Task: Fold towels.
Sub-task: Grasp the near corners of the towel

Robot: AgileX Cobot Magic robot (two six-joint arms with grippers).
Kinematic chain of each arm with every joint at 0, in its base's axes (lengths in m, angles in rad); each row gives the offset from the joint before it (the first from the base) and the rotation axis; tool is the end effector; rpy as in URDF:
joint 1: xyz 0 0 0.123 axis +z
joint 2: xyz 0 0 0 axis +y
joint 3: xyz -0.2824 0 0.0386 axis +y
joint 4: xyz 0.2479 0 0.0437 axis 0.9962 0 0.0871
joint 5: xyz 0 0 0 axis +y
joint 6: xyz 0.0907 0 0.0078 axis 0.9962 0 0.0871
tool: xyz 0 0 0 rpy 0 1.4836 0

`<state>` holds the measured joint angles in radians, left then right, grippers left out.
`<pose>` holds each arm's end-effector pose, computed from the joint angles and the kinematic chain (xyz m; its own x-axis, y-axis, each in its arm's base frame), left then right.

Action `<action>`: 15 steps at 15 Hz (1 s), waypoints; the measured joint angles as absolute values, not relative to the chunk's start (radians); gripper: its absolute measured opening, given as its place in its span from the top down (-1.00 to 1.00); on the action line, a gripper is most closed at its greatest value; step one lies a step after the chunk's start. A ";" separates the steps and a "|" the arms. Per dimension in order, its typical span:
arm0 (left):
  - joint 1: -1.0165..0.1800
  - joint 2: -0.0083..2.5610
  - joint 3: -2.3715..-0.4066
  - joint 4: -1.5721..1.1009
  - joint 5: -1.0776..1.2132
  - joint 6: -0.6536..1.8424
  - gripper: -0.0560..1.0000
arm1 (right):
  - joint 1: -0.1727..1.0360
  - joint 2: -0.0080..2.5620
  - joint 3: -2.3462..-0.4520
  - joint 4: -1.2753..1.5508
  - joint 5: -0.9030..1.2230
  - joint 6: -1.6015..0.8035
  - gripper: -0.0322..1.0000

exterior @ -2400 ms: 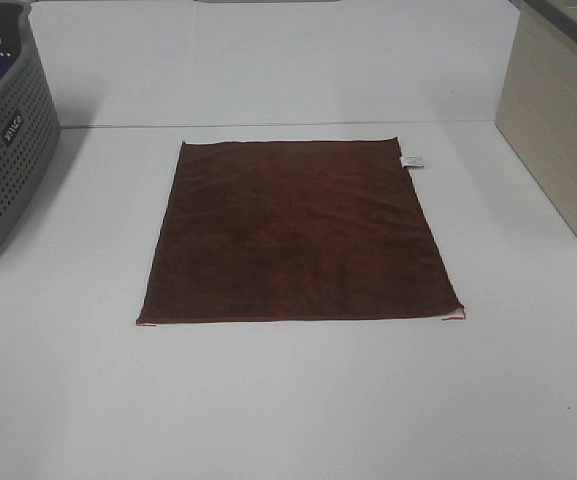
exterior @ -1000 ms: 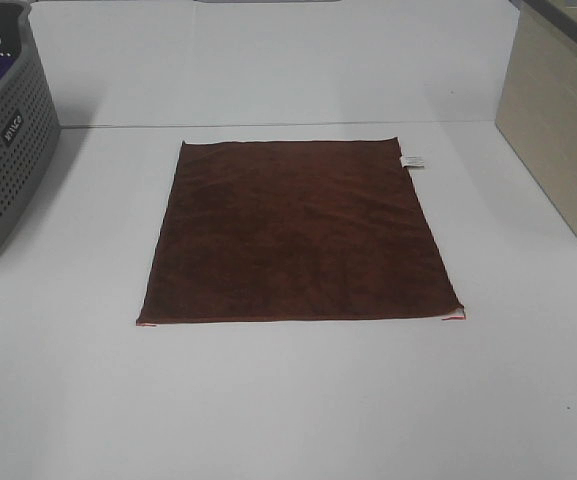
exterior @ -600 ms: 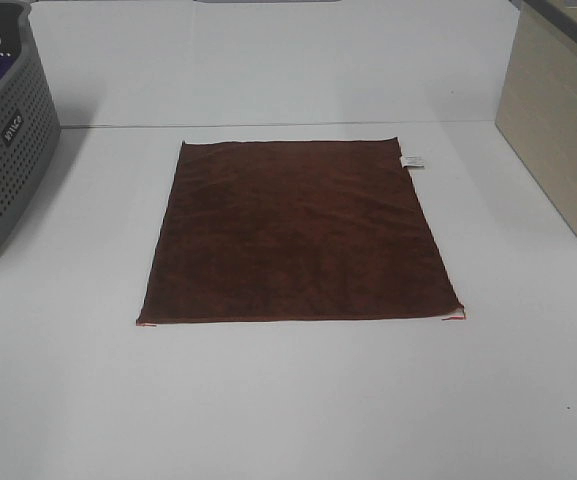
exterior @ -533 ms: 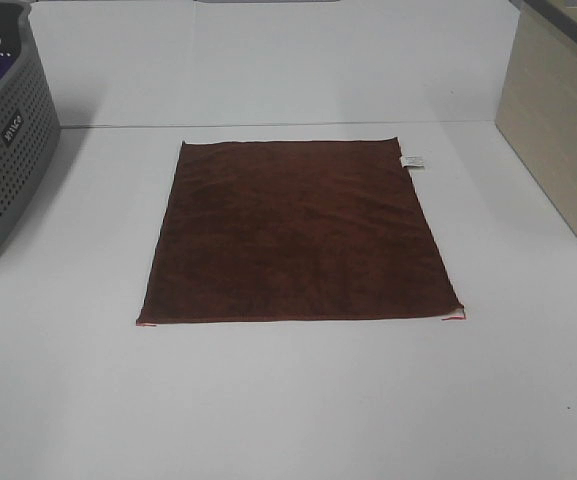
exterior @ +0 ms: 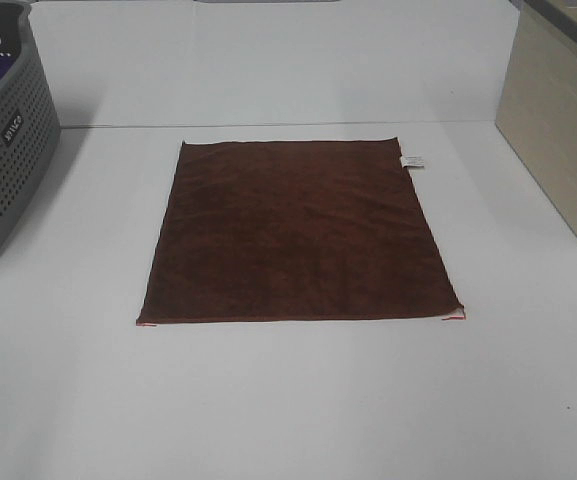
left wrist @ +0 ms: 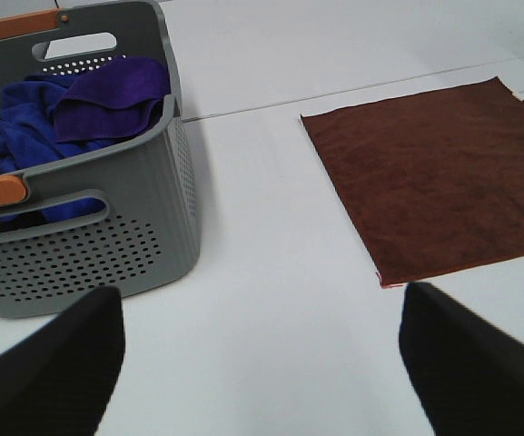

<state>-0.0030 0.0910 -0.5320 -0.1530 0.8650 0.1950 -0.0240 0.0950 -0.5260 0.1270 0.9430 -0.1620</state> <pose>0.0132 -0.0106 0.3029 -0.3128 0.0955 -0.9450 0.1431 0.9883 0.0525 0.0123 0.0090 0.2944 -0.4009 -0.0770 -0.9129 -0.1049 0.9938 -0.0377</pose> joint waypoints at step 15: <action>-0.003 1.104 -0.555 -0.626 0.517 0.404 -0.56 | -0.004 1.168 -0.857 0.246 0.782 -0.162 -0.40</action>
<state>-0.0030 1.1040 -0.5550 -0.6260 0.5170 0.4040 -0.0040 1.1680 -0.8570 0.2460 0.7820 -0.1620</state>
